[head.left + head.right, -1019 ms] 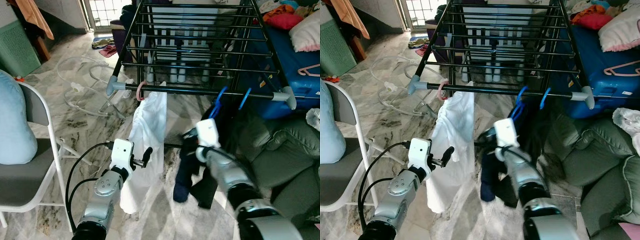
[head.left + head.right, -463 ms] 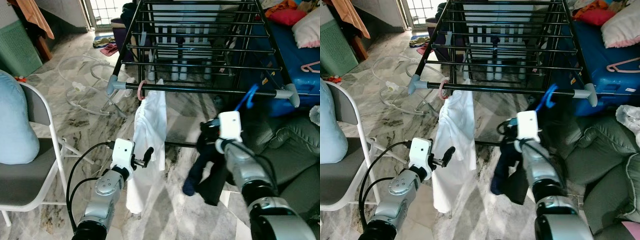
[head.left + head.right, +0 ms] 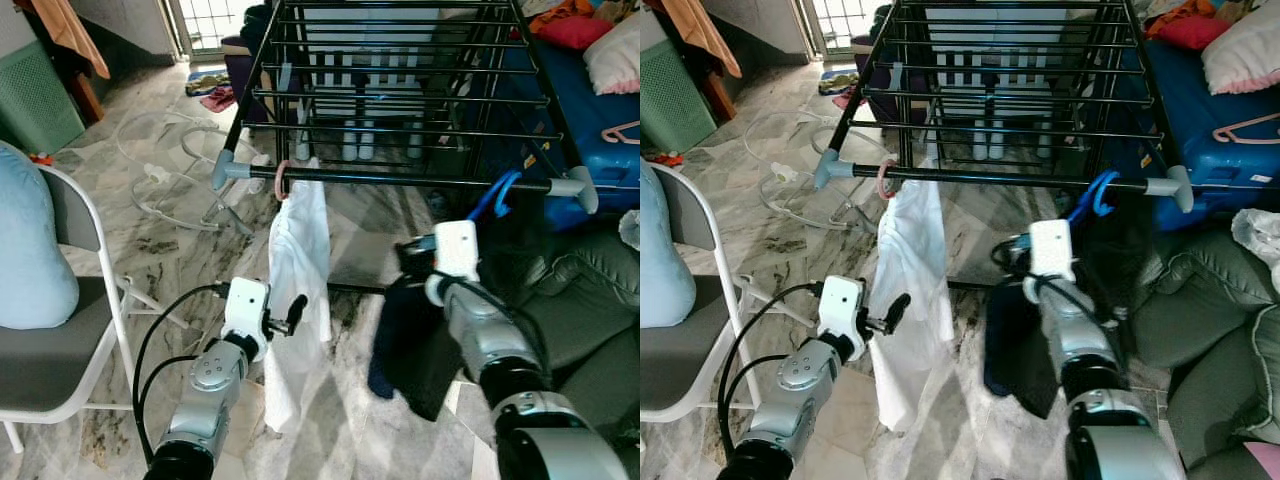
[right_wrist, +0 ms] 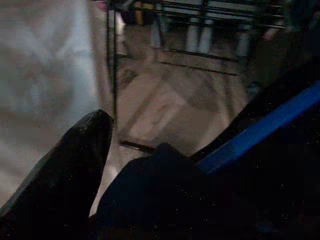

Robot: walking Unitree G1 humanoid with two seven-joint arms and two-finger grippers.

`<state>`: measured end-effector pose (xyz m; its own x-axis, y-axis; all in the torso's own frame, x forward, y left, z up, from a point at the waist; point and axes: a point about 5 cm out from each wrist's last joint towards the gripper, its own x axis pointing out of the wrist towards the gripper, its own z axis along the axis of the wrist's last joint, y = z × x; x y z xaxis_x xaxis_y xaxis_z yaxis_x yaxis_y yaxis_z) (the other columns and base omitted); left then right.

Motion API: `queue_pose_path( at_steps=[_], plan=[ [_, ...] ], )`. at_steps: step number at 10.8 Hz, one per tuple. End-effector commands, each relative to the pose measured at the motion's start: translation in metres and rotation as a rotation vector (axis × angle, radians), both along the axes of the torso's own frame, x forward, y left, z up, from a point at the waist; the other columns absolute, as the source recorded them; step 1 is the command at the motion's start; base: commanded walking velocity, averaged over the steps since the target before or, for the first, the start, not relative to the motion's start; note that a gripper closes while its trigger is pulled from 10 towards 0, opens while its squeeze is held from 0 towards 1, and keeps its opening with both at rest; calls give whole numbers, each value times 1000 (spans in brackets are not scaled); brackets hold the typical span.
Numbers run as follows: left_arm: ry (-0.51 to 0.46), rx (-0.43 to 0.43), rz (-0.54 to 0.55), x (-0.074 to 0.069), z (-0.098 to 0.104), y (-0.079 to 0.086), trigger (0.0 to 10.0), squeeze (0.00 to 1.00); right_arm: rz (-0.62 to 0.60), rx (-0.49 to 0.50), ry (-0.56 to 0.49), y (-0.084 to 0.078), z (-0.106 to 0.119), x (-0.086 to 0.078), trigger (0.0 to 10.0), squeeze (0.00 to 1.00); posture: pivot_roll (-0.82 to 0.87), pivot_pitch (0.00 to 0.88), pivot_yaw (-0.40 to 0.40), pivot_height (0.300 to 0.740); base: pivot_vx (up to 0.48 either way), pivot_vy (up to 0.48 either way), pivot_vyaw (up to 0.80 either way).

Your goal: Hang hanger

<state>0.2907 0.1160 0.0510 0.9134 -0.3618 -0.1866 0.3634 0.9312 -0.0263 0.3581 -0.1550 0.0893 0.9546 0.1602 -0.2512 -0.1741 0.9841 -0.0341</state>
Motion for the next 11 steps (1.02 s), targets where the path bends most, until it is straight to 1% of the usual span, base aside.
queue_pose_path(
  at_steps=[1, 4, 6, 7, 8, 9, 10, 11],
  plan=[
    [22, 14, -13, -1, -3, 0, 10000, 0, 63, 13, 1, 12, 1, 0, 10000, 0, -158, 55, 45, 740, 0, 0, 0],
    [26, 16, -13, -1, -4, -1, 10000, 0, 213, 34, -45, 42, 10, 1, 10000, 0, -156, 55, 42, 740, 0, 0, 0],
    [28, 16, -11, -2, -5, -1, 10000, 0, 293, 38, -95, 56, 20, 2, 10000, 0, -159, 56, 40, 740, 0, 0, 0],
    [30, 15, -12, -2, -5, -2, 10000, 0, 346, 29, -108, 64, 24, 2, 10000, 0, -160, 56, 39, 740, 0, 0, 0],
    [31, 13, -14, -2, -6, -3, 10000, 0, 365, 0, -106, 68, 22, 1, 10000, 0, -161, 54, 34, 740, 0, 0, 0],
    [32, 12, -12, -2, -6, -4, 10000, 0, 339, -32, -95, 63, 19, 0, 10000, 0, -160, 53, 33, 740, 0, 0, 0],
    [32, 11, -11, -3, -6, -4, 10000, 0, 290, -57, -83, 53, 15, 0, 10000, 0, -161, 52, 34, 740, 0, 0, 0],
    [35, 13, -12, -2, -6, -3, 10000, 0, 174, -60, -66, 32, 11, -1, 10000, 0, -165, 53, 37, 740, 0, 0, 0]
  ],
)
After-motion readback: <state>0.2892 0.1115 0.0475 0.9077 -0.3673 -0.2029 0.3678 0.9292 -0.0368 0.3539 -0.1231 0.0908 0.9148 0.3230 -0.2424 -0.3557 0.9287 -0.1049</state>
